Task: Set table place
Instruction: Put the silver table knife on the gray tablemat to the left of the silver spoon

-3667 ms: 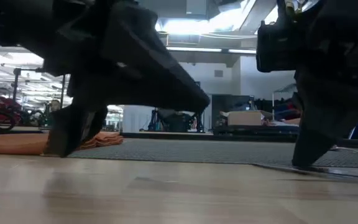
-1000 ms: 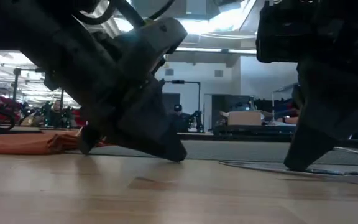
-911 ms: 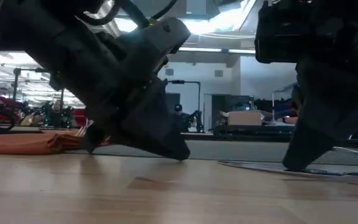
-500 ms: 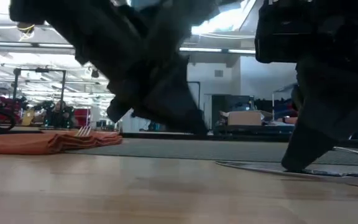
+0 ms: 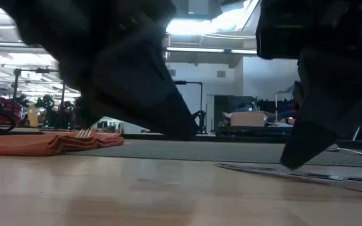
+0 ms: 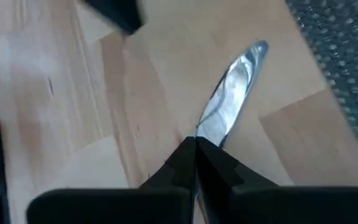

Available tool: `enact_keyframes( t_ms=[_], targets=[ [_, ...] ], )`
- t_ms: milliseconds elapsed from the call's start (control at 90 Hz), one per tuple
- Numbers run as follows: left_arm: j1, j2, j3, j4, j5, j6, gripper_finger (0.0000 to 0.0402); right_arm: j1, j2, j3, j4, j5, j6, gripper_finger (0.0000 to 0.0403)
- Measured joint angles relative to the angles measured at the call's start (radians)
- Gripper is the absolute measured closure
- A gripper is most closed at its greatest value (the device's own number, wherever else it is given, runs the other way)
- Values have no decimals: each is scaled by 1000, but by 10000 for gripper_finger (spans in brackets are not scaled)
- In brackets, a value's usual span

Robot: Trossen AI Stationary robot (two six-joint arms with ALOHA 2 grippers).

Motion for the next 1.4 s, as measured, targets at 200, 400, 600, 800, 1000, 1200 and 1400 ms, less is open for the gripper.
enact_keyframes(
  t_ms=[200, 400, 600, 800, 1000, 1200, 1400],
  targets=[
    [-9, 0, 0, -2, -1, -17, 402, 37, -26, 22, -160, -6, 72, 403],
    [46, 33, 0, 29, 3, -13, 402, 91, -15, 25, -176, -40, 177, 403],
    [88, 45, 0, 77, 26, 16, 402, 110, -16, 26, -163, -34, 216, 403],
    [105, 49, 0, 77, 32, 34, 402, 110, -16, 26, -156, -31, 217, 403],
    [113, 69, 0, 75, 49, 19, 402, 100, -16, 26, -154, 27, 211, 403],
    [103, 61, 0, 83, 25, 41, 402, 43, -14, 26, -129, 161, 126, 403],
    [77, 60, 0, 80, 33, -23, 402, 1, 33, 27, -66, 116, 26, 403]
  ],
)
